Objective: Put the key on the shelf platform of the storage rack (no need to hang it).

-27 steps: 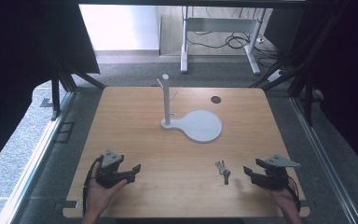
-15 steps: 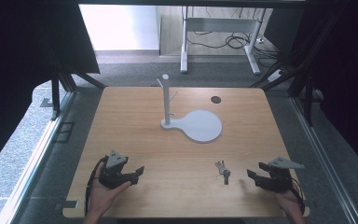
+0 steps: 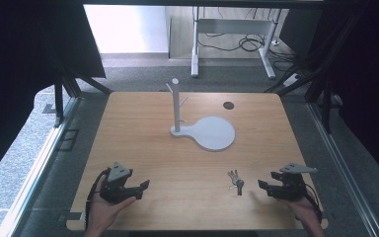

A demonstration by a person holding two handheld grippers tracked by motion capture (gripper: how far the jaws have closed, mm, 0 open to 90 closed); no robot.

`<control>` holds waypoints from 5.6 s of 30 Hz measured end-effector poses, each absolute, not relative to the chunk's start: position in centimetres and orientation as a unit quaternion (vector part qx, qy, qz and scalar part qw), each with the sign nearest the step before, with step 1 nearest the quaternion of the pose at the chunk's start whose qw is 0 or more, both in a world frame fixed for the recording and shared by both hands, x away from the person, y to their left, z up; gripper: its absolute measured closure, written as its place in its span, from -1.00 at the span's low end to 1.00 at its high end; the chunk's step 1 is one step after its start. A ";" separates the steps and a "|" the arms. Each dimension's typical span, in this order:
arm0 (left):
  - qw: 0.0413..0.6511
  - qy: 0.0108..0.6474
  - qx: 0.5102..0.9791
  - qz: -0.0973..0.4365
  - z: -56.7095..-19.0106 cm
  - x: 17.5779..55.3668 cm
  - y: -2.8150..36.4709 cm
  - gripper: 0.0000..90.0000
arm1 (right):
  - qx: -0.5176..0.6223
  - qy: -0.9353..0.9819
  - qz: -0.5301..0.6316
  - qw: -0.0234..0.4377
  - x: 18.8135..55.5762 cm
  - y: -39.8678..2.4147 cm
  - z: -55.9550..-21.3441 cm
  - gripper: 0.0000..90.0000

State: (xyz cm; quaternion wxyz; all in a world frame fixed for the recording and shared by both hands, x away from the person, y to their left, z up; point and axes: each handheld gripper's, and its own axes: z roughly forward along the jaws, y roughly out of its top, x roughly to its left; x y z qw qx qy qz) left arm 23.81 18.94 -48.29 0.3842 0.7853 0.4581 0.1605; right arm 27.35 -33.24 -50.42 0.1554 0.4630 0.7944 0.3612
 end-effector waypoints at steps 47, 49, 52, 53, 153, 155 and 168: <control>0.367 0.439 0.809 0.131 -49.0 23.6 17.9 -0.40 | 0.387 0.896 0.192 0.105 30.4 -23.8 -48.7 -0.04; 0.368 0.439 0.809 0.132 -48.9 23.5 17.9 -0.41 | 0.389 0.896 0.187 0.106 30.5 -23.6 -49.0 -0.05; 0.367 0.439 0.809 0.133 -48.9 23.4 17.9 -0.41 | 0.388 0.898 0.178 0.108 30.6 -23.0 -49.5 -0.05; 0.367 0.439 0.809 0.133 -48.9 23.4 18.0 -0.41 | 0.388 0.898 0.175 0.109 30.6 -22.9 -49.7 -0.05; 0.402 0.446 0.784 0.156 -47.9 22.6 19.3 -0.41 | 0.393 0.885 0.221 0.116 31.8 -24.0 -41.5 0.47; 0.403 0.446 0.784 0.156 -47.9 22.6 19.3 -0.40 | 0.393 0.885 0.223 0.117 31.9 -24.0 -41.3 0.47; 0.402 0.445 0.785 0.155 -47.8 22.6 19.4 -0.40 | 0.394 0.883 0.225 0.118 32.7 -23.7 -40.7 0.47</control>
